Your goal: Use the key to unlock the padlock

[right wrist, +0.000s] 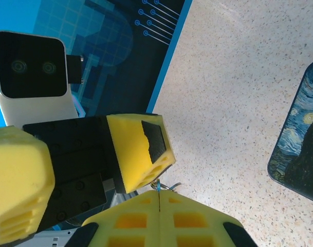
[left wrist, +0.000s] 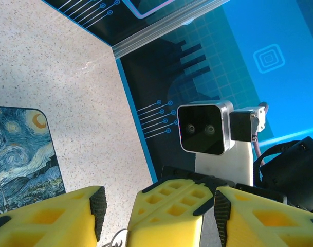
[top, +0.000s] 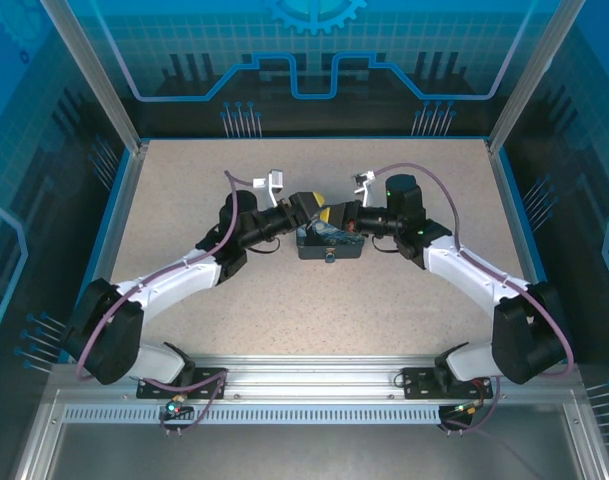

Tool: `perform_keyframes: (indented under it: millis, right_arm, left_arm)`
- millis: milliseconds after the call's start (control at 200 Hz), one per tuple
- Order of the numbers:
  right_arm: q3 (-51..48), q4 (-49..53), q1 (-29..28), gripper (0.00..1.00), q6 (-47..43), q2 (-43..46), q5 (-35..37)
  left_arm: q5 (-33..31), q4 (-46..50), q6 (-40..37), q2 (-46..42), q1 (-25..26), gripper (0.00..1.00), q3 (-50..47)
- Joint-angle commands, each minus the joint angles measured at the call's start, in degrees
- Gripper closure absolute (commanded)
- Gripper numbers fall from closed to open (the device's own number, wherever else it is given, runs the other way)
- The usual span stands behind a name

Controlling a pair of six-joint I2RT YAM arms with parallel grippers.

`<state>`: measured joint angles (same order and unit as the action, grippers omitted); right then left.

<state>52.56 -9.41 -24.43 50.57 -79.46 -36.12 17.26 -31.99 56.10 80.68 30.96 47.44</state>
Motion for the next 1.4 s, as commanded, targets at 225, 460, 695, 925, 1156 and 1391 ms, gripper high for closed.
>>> perform_keyframes:
  millis: [225,460,695,925,1156,1391]
  right_arm:
    - [0.00,5.02,3.77,1.00,-4.51,2.42,-4.68]
    - [2.68,9.22,4.90,1.00,-8.29,2.56,-8.67]
    - [3.60,10.50,5.36,1.00,-7.88,2.56,-7.74]
    - [2.56,8.53,5.20,1.00,-4.14,2.26,-4.58]
    - [1.76,3.59,2.80,1.00,2.19,2.36,1.53]
    - [1.74,0.11,0.45,1.00,5.81,2.37,5.25]
  left_arm:
    - [6.34,-0.22,-2.14,-0.82,-4.60,0.43,0.05]
    - [15.23,-0.67,-2.54,2.03,-5.23,0.46,1.60]
    - [15.84,-2.68,-0.56,2.64,-5.21,0.46,0.01]
    - [4.40,-11.75,19.93,1.97,-3.04,0.43,-6.15]
    - [-9.98,-13.68,36.88,2.81,3.40,0.41,-8.39]
    - [-19.85,-21.30,47.13,6.73,6.73,0.40,-7.81]
